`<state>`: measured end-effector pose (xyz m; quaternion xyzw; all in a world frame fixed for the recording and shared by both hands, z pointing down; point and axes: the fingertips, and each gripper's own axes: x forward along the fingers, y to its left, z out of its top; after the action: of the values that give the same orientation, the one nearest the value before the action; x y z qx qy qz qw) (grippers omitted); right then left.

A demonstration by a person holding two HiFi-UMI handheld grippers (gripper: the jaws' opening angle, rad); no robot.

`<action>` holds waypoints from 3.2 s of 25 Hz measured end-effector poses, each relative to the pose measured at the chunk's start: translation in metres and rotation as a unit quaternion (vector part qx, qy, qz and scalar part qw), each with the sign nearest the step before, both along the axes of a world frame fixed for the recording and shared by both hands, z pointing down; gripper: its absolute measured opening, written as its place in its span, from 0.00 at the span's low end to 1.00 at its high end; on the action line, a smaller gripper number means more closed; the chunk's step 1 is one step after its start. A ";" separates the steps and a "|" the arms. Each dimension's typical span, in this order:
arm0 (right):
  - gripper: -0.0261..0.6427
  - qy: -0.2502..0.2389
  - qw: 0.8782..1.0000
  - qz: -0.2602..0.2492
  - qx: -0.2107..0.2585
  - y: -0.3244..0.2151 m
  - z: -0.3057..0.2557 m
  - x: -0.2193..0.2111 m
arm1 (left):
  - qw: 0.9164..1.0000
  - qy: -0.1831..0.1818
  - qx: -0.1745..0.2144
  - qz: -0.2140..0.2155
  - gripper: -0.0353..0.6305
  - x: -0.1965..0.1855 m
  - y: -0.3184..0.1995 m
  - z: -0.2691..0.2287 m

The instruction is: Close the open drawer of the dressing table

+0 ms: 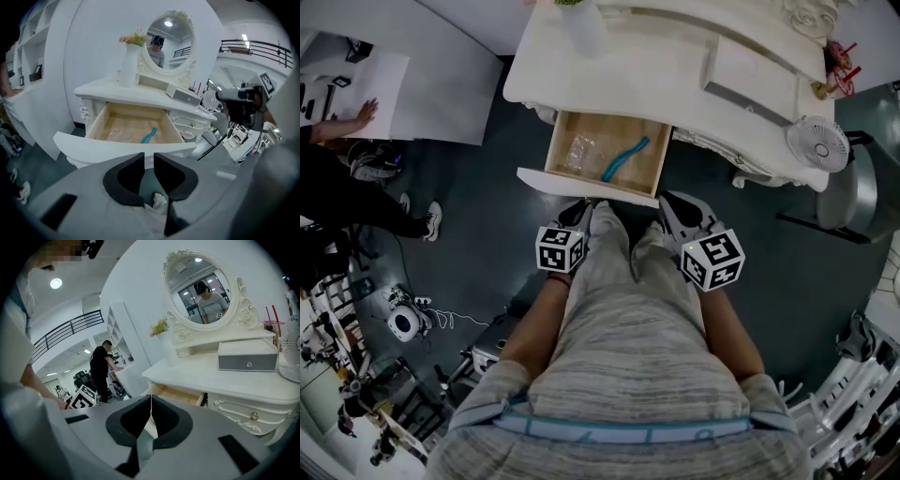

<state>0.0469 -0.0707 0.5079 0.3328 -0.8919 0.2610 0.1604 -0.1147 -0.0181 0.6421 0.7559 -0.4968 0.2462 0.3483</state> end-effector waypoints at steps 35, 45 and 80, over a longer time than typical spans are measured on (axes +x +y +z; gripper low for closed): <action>0.06 0.022 0.999 0.022 -0.019 -0.007 0.011 0.020 | 0.980 -0.118 -0.161 -0.007 0.26 -0.018 0.004 0.104; 0.06 0.024 0.999 0.033 -0.023 -0.016 0.013 0.023 | 0.979 -0.116 -0.168 0.007 0.26 -0.017 -0.006 0.107; 0.06 0.023 0.990 0.128 -0.049 -0.085 0.033 0.039 | 0.981 -0.100 -0.159 0.050 0.26 0.000 -0.135 0.099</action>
<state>0.0863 -0.1561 0.5407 0.4418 -0.8243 0.3148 0.1621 -0.1147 -0.1534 0.7415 0.6860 -0.4456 0.4136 0.3997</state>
